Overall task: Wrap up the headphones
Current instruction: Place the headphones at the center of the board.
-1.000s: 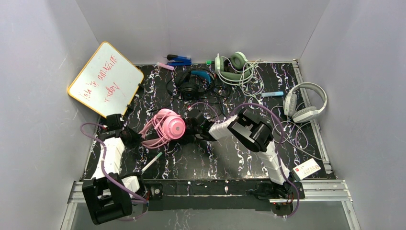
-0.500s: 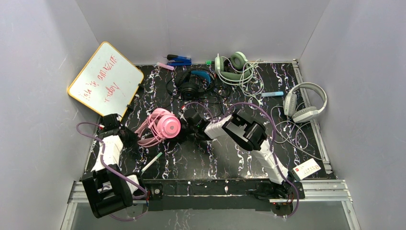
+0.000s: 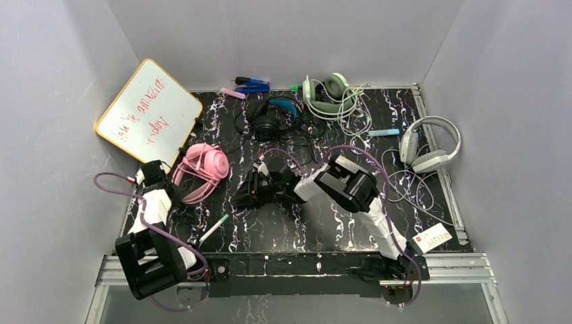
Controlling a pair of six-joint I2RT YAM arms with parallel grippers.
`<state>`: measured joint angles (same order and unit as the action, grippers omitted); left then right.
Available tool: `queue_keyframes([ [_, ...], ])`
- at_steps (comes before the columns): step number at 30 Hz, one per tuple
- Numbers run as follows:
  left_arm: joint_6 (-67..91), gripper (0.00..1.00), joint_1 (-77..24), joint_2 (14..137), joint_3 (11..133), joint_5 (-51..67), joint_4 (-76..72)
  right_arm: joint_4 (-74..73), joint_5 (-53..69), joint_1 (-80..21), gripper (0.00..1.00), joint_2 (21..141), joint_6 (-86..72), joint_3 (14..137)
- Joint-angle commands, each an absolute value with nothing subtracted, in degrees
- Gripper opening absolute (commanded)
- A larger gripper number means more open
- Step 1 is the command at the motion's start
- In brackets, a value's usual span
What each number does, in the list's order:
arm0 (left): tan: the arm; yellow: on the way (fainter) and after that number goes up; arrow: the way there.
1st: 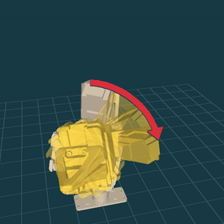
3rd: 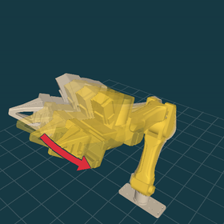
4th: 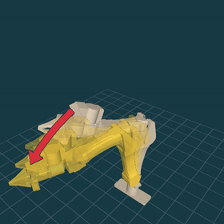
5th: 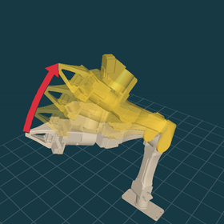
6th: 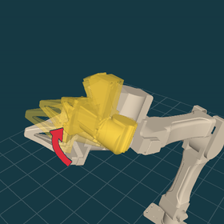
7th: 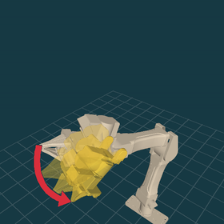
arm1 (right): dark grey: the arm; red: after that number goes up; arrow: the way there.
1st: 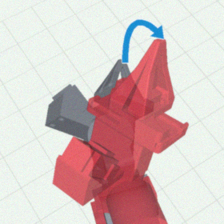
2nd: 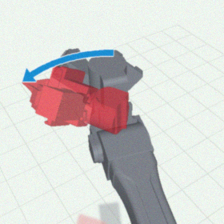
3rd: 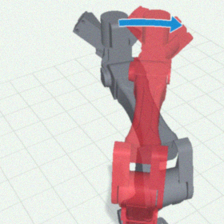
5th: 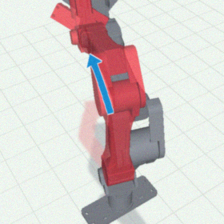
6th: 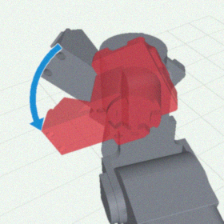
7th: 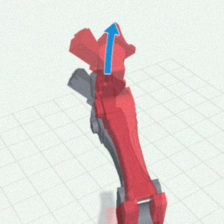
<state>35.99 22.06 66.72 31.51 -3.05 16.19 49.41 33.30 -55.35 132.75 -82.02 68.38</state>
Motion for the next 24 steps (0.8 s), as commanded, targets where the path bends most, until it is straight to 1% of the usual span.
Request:
queue_keyframes([
  [1, 36.1, 0.0, 22.24, 65.07, 32.87, -6.99, 14.01, 42.24, 35.36, -55.26, 0.5, 127.29, -80.65, 66.44],
  [6, 36.95, 0.0, 22.21, 64.53, 33.05, -9.52, 15.31, 42.46, 35.17, -55.04, 0.53, 121.34, -78.08, 61.41],
  [7, 37.39, 0.05, 22.23, 64.75, 32.94, -9.22, 14.89, 41.71, 35.0, -55.04, 0.53, 119.98, -76.92, 60.89],
  [8, 37.65, 0.13, 22.24, 65.1, 32.76, -8.32, 14.3, 40.05, 34.92, -55.02, 0.54, 118.65, -75.18, 60.57],
  [9, 37.76, 0.34, 22.24, 65.64, 32.93, -7.55, 14.25, 37.98, 34.75, -55.06, 0.55, 116.92, -73.27, 60.26],
  [10, 37.93, 0.51, 22.24, 65.92, 33.26, -7.05, 14.83, 36.11, 34.41, -55.08, 0.56, 115.14, -71.37, 59.82],
  [11, 37.95, 0.59, 22.24, 65.93, 33.57, -6.65, 15.42, 34.11, 34.02, -55.04, 0.58, 113.29, -69.4, 59.35],
  [13, 38.23, 0.66, 22.24, 64.97, 34.06, -5.77, 16.67, 28.42, 32.58, -55.08, 0.61, 109.41, -65.12, 58.64],
  [14, 38.47, 0.73, 22.24, 64.1, 34.24, -5.21, 17.21, 25.36, 31.15, -55.07, 0.63, 107.24, -62.71, 58.48],
  [15, 38.77, 0.75, 22.24, 63.04, 34.49, -5.09, 18.0, 22.73, 29.9, -54.95, 0.65, 105.17, -60.47, 58.52],
  [16, 39.06, 0.86, 22.19, 61.9, 34.83, -5.02, 18.94, 19.95, 28.51, -54.75, 0.67, 103.26, -58.17, 58.52],
  [17, 39.21, 0.96, 22.22, 60.6, 35.27, -4.87, 19.86, 17.31, 27.13, -54.6, 0.68, 100.79, -56.07, 58.69],
  [18, 39.46, 0.98, 22.15, 59.3, 35.71, -5.07, 21.12, 14.37, 25.86, -54.07, 0.69, 99.13, -53.72, 59.0],
  [20, 40.19, 0.98, 22.13, 56.98, 37.06, -5.77, 24.17, 6.98, 22.43, -53.2, 0.74, 96.2, -49.4, 61.29],
  [21, 40.55, 0.98, 22.06, 56.09, 38.02, -5.52, 25.6, 2.52, 19.96, -52.68, 0.8, 95.1, -46.59, 62.59],
  [22, 40.81, 0.98, 21.91, 55.25, 38.71, -5.22, 27.26, -2.38, 17.41, -52.2, 0.88, 94.0, -44.63, 64.25],
  [24, 41.13, 0.98, 21.41, 53.97, 40.14, -4.3, 29.47, -11.83, 12.56, -50.57, 0.98, 92.66, -41.19, 67.7],
])
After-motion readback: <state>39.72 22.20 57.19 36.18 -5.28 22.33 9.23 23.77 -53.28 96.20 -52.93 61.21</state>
